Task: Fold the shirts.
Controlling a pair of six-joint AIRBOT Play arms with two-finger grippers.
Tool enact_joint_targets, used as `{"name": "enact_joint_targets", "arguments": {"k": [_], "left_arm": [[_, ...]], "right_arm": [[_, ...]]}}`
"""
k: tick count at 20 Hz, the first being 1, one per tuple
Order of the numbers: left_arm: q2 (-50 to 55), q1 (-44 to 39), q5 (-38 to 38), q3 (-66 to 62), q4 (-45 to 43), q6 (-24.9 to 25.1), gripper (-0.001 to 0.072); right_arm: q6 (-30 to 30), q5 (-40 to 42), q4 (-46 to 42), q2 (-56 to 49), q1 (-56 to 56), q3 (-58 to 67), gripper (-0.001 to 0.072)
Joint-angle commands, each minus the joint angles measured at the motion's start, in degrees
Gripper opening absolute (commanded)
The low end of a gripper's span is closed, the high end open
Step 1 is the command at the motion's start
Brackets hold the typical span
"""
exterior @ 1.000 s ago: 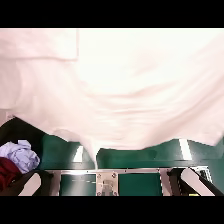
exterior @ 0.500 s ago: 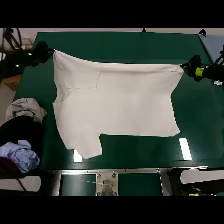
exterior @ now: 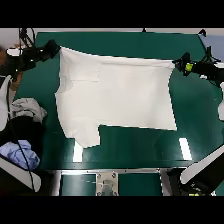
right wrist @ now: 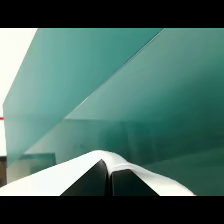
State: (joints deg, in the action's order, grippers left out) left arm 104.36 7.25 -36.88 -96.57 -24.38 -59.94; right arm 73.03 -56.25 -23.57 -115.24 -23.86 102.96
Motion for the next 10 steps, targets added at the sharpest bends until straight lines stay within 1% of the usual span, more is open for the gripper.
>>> {"name": "enact_joint_targets", "arguments": {"k": [1,2,3,4,5,6,7,8,9,10], "left_arm": [[0.33,1.27,-8.46,-1.64,-6.73,-4.52,0.0021],[-0.04,2.43,-12.79,-1.64,-7.87,-6.14,0.0022],[-0.48,3.8,-17.88,-1.64,-8.28,-6.75,0.0021],[-0.98,5.18,-22.77,-1.62,-8.37,-7.65,0.0021],[-1.31,6.36,-27.87,-1.62,-10.36,-8.98,0.0021],[-1.49,7.04,-32.09,-1.6,-13.46,-10.95,0.0021],[-1.49,7.04,-35.78,-1.57,-18.73,-13.38,0.0021],[-1.49,6.73,-38.29,-1.27,-23.63,-15.23,0.0021],[-1.49,6.43,-39.5,-0.35,-26.14,-15.67,0.0021],[-1.49,6.08,-39.56,1.05,-26.27,-15.67,0.0021]], "right_arm": [[0.26,-11.37,-1.49,-1.33,-1.88,2.32,0.0012],[0.28,-16.0,-3.26,-1.16,-2.86,2.29,0.0012],[0.57,-20.48,-6.1,-0.76,-3.63,2.25,0.0012],[1.42,-24.15,-9.35,-0.37,-3.93,2.23,0.0011],[1.81,-27.17,-12.68,0.15,-4.02,1.92,0.0011],[2.01,-29.27,-15.91,0.94,-4.02,1.01,0.0012],[2.45,-30.08,-18.45,1.7,-3.98,-0.11,0.0011],[2.93,-30.51,-20.7,2.12,-3.91,-1.07,0.0012],[3.13,-31.08,-22.27,2.19,-3.89,-1.77,0.0011],[3.54,-31.52,-23.61,2.19,-3.89,-2.84,0.0012]]}}
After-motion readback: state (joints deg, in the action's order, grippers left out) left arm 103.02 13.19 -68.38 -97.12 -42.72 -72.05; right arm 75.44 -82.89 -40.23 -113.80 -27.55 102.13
